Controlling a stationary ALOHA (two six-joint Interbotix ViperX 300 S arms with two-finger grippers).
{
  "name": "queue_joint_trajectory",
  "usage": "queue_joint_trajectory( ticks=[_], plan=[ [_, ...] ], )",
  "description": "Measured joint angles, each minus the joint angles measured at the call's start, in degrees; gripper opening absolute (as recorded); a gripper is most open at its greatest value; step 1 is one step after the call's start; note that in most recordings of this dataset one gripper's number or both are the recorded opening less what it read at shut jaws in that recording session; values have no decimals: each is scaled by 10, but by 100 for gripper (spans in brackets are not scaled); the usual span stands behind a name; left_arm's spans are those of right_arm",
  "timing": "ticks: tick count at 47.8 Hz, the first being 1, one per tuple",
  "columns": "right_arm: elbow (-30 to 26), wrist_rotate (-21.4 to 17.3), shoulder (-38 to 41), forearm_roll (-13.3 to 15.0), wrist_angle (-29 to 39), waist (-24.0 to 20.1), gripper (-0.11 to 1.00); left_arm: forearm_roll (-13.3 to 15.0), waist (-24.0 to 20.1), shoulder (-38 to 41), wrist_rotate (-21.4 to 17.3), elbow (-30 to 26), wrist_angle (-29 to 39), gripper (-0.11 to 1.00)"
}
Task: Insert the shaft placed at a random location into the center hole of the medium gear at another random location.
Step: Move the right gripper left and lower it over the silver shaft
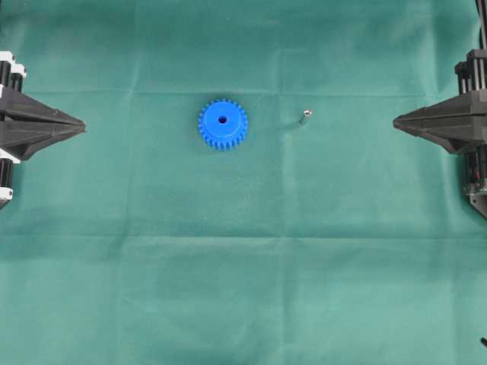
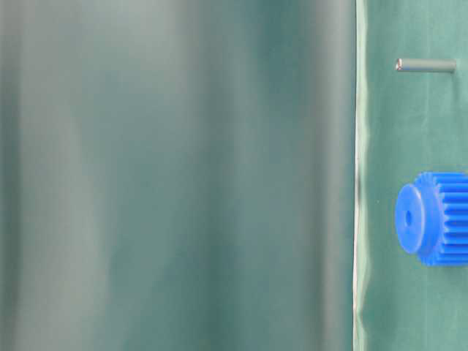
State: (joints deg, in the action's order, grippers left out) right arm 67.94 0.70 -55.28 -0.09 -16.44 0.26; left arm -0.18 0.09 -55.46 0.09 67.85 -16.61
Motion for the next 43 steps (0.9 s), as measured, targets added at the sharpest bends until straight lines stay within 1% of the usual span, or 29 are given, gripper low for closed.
queue_joint_trajectory(
  ticks=[9,17,19,21,24,32,35,37,43],
  plan=[
    [-3,1,11,1,0,9,1,-2,17,3,8,-2,14,0],
    [-4,1,33,1,-7,28,1,-3,17,4,7,-3,18,0],
    [-4,2,41,2,-10,33,3,-3,18,4,8,-3,18,0],
    [-4,1,52,1,-13,39,9,-3,18,4,8,-3,19,0],
    [-4,1,69,2,-20,47,21,-3,18,4,8,-3,20,0],
    [-3,2,139,1,-63,79,71,-4,18,4,7,-3,21,0],
    [0,2,180,1,-85,93,85,-4,18,4,7,-3,21,0],
    [2,2,204,1,-98,102,85,-4,18,4,7,-3,22,0],
    [4,4,277,2,-146,120,79,-4,18,4,7,-3,25,0]
  ],
)
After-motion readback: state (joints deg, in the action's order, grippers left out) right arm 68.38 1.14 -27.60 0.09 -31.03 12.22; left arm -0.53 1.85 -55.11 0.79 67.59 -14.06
